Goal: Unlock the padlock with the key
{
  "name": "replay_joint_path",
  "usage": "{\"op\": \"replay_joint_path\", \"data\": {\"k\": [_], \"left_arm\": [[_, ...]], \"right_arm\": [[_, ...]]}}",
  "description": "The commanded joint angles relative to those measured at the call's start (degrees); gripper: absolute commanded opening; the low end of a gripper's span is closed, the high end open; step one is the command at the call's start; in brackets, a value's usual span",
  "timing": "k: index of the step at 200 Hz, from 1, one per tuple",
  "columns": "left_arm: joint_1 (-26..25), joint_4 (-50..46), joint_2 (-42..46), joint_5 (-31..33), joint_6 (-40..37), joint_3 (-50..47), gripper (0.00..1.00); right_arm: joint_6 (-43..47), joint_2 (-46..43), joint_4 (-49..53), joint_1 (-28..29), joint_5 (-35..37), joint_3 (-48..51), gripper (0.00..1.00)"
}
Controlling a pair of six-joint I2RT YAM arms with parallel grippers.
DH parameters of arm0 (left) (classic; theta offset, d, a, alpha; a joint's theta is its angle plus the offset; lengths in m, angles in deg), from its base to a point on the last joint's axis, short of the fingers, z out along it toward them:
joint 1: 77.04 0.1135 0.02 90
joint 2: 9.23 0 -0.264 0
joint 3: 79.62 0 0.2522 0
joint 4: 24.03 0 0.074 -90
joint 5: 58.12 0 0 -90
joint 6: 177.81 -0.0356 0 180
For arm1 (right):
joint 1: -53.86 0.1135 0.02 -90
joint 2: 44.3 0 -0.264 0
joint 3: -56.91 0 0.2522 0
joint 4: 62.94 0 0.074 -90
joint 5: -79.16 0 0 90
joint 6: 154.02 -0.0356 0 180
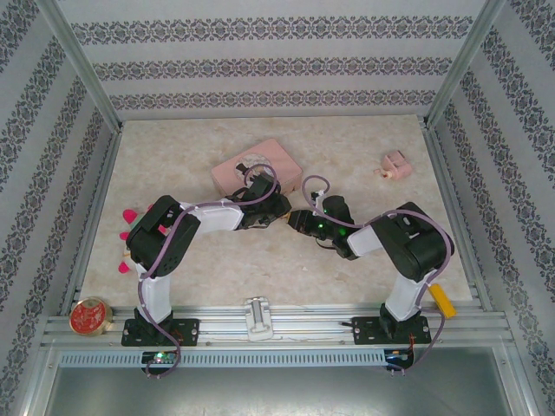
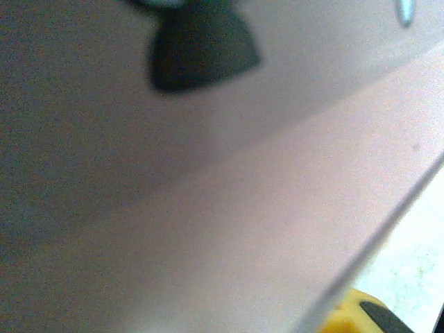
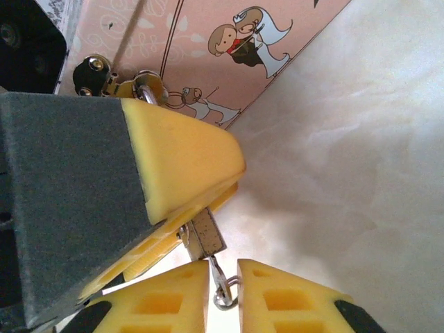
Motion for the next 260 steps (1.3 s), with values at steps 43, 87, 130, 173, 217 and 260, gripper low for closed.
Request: {"op": "replay_joint_path", "data": {"k": [43, 87, 130, 173, 217, 260], "left_arm": [[-0.78, -0.44, -0.78, -8.44, 3.93, -2.05, 0.16], [-0.78, 0.34, -0.77, -9.03, 4.02, -2.23, 0.16], [-0.78, 0.86, -0.53, -9.25, 4.01, -2.67, 0.16], [-0.8, 0.67, 0.04, -8.52, 4.24, -2.83, 0.16], [-0.51, -0.65, 0.54, -7.53, 4.45, -2.4, 0.16], [-0.34, -1.98, 0.69, -7.35, 4.04, -1.89, 0.16]], "right_arm": [[-14.2, 6.64, -14.43, -0.03, -0.96, -0.16, 0.08], [-29.82, 15.99, -30.65, -0.35, -1.34, 0.0, 0.03], [-29.75, 14.57, -30.62, 0.49, 0.49, -0.44, 0.08], [-27.04, 13.8, -30.57, 0.49, 2.07, 1.11, 0.2], [-23.25, 11.06, -29.53, 0.64, 3.51, 4.43, 0.25], [-16.06, 2.17, -19.71, 0.69, 4.71, 7.27, 0.28]]}}
